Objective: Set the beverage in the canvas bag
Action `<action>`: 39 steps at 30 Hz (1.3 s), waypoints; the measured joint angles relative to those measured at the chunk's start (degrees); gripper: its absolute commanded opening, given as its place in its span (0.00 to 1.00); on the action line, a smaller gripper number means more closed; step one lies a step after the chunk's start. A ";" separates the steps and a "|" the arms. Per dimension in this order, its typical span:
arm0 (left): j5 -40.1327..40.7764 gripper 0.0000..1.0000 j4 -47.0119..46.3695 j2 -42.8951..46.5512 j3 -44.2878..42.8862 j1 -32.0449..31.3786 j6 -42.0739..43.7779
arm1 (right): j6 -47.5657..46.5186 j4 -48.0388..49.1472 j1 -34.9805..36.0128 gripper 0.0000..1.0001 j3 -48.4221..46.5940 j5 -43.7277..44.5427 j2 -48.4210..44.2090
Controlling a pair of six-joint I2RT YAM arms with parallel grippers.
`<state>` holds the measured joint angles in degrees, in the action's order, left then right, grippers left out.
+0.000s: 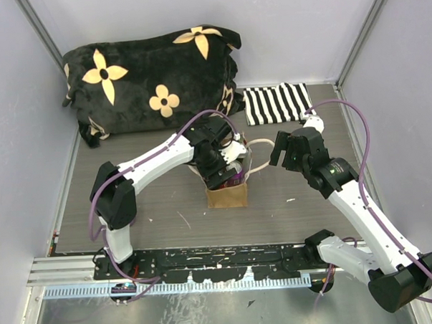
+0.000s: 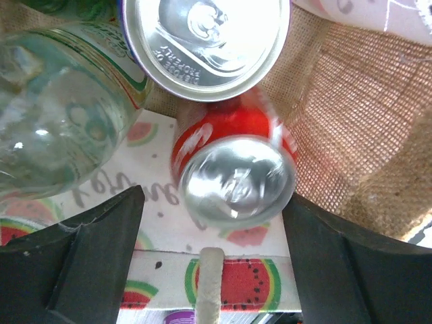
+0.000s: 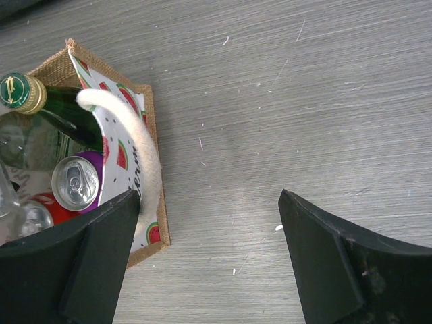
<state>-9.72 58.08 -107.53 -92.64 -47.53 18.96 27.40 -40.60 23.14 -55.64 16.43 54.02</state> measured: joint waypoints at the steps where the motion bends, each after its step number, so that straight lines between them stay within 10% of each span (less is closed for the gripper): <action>1: 0.15 0.93 0.33 0.00 -0.31 0.00 -0.04 | 0.02 0.00 0.00 0.89 0.00 0.00 0.00; 18: -0.70 0.97 7.43 6.99 -16.90 0.90 -3.56 | 0.20 0.00 0.00 0.89 0.00 0.00 0.00; 23: -2.03 0.97 8.66 14.12 -16.87 13.40 -4.07 | 0.24 0.00 0.00 0.90 0.04 -0.02 0.00; 29: -0.37 0.98 13.99 20.87 -3.67 35.89 0.46 | 0.24 -0.02 -0.02 0.90 0.37 -0.04 0.00; 39: 1.86 0.98 19.30 39.58 20.98 48.06 9.53 | 0.24 -0.22 -0.02 0.90 2.16 -0.68 -0.02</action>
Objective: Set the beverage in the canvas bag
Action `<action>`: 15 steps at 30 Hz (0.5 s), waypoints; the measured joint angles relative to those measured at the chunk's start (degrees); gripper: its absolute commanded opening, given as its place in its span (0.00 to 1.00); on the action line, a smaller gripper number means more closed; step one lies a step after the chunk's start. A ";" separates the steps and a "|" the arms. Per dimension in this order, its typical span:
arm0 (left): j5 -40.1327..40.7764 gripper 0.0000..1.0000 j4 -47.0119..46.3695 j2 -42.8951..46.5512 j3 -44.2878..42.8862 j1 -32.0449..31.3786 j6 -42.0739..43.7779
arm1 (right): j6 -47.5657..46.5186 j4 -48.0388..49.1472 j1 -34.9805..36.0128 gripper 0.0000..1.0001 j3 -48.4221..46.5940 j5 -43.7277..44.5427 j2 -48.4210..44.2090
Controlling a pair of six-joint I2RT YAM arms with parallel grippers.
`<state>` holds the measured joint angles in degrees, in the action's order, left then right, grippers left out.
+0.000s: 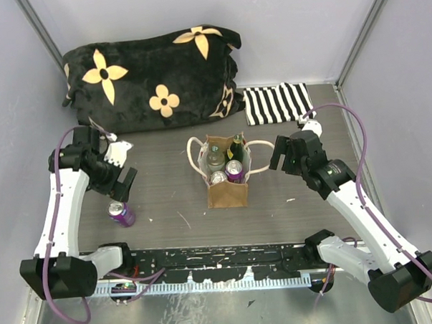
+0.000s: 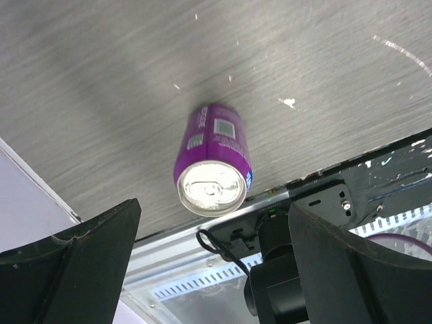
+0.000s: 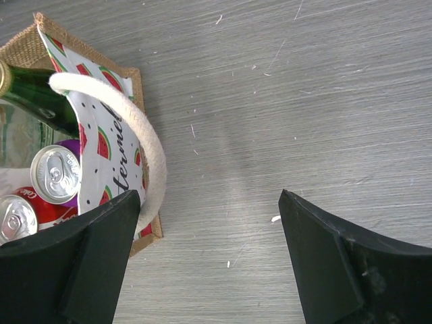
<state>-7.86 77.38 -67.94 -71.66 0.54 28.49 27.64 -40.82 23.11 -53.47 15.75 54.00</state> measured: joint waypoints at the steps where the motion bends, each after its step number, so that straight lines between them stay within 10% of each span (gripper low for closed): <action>1: 0.20 0.98 -0.07 1.20 1.64 0.37 0.17 | 0.00 -0.02 0.00 0.90 0.26 -0.07 0.00; 15: 0.66 0.98 -3.82 1.22 13.60 6.56 3.28 | 0.00 -0.61 0.00 0.90 0.81 -0.52 -0.13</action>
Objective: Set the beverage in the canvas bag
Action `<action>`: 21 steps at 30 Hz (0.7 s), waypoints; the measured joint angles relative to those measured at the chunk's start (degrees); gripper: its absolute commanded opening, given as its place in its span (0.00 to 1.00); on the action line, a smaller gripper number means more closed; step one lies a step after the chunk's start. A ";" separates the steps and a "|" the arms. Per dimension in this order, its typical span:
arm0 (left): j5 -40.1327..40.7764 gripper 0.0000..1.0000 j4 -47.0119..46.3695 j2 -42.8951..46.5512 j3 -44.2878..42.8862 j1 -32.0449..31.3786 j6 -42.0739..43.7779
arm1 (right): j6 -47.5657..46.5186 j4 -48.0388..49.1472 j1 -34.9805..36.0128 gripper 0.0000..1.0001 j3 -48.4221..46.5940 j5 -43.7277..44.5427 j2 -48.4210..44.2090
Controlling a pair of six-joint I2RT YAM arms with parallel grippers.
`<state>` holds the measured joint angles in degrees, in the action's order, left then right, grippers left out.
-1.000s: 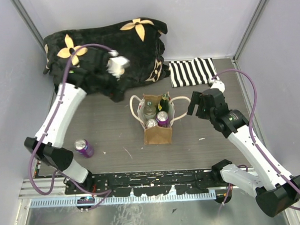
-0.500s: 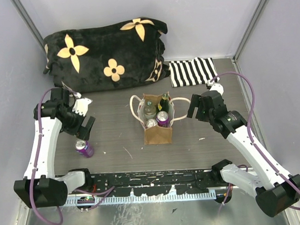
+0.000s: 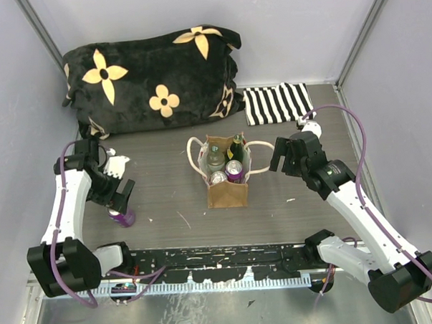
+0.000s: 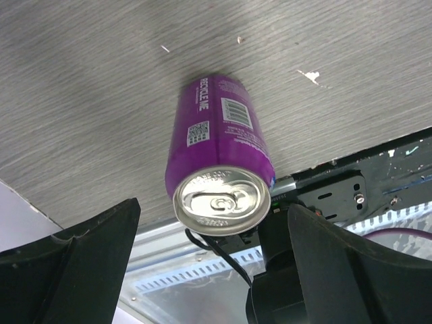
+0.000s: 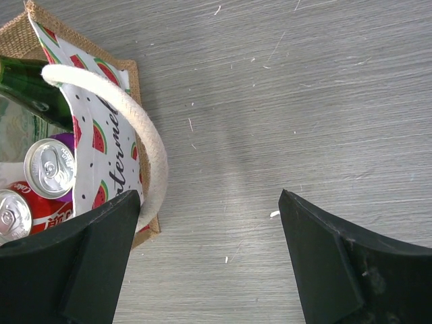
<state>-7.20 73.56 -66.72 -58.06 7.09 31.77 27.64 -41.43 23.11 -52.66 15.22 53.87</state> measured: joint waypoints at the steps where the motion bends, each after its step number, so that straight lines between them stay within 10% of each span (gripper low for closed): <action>1: -0.24 0.98 -0.31 -0.72 0.09 0.52 0.20 | 0.00 -0.04 0.00 0.90 0.00 0.00 0.00; 11: -1.27 0.93 -3.34 -3.04 3.63 1.66 1.99 | 0.00 -0.50 0.00 0.90 -0.04 0.02 0.00; 21: -1.73 0.50 -5.16 -3.17 6.71 1.66 2.27 | 0.00 -0.50 0.00 0.90 -0.04 0.02 0.02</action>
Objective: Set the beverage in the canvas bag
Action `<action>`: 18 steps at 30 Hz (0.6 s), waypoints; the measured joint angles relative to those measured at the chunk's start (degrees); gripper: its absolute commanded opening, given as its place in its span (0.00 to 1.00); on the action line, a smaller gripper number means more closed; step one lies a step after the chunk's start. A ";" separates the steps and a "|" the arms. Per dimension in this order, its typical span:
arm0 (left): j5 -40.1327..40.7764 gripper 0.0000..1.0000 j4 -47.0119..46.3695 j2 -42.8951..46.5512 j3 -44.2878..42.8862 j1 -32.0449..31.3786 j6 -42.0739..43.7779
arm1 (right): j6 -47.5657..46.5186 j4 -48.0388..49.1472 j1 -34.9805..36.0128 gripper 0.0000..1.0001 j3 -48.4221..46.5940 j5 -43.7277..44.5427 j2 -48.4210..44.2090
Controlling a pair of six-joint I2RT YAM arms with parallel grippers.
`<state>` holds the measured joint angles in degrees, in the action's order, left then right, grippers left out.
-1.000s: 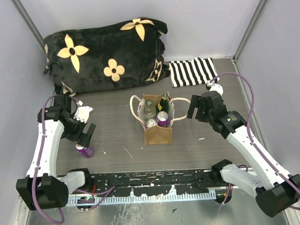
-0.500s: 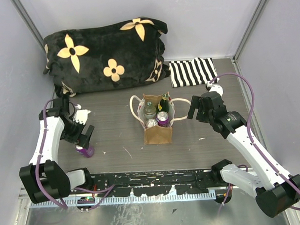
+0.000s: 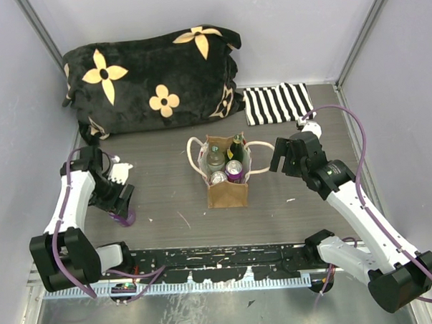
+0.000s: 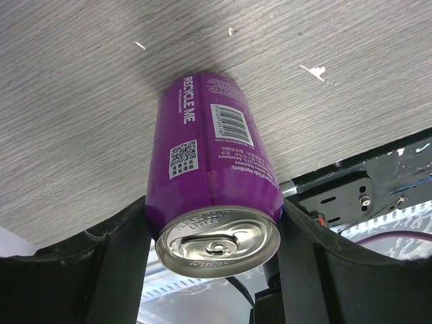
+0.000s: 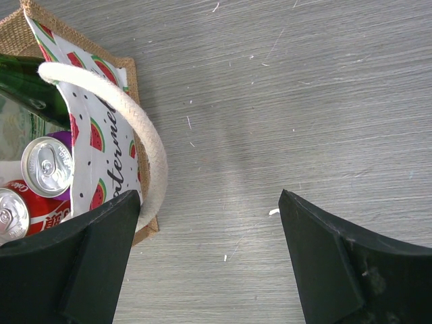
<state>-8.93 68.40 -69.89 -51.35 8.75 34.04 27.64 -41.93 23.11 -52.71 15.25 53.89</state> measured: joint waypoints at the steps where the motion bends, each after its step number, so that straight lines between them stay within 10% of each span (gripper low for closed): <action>1: -0.04 0.43 -0.09 -0.13 -0.07 0.00 -0.15 | 0.00 0.02 0.00 0.90 0.00 -0.02 0.00; 7: -1.22 0.03 -0.48 -2.97 -2.78 0.00 -0.57 | 0.02 0.04 0.00 0.90 0.00 0.00 0.13; 18: -8.00 0.00 4.24 -14.10 -38.07 -5.42 -6.27 | 0.20 0.09 0.00 0.90 0.02 -0.02 0.17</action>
<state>-16.93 72.64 -83.99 -89.43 3.33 27.77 27.83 -41.85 23.11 -52.69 15.22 54.06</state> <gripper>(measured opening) 0.709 0.896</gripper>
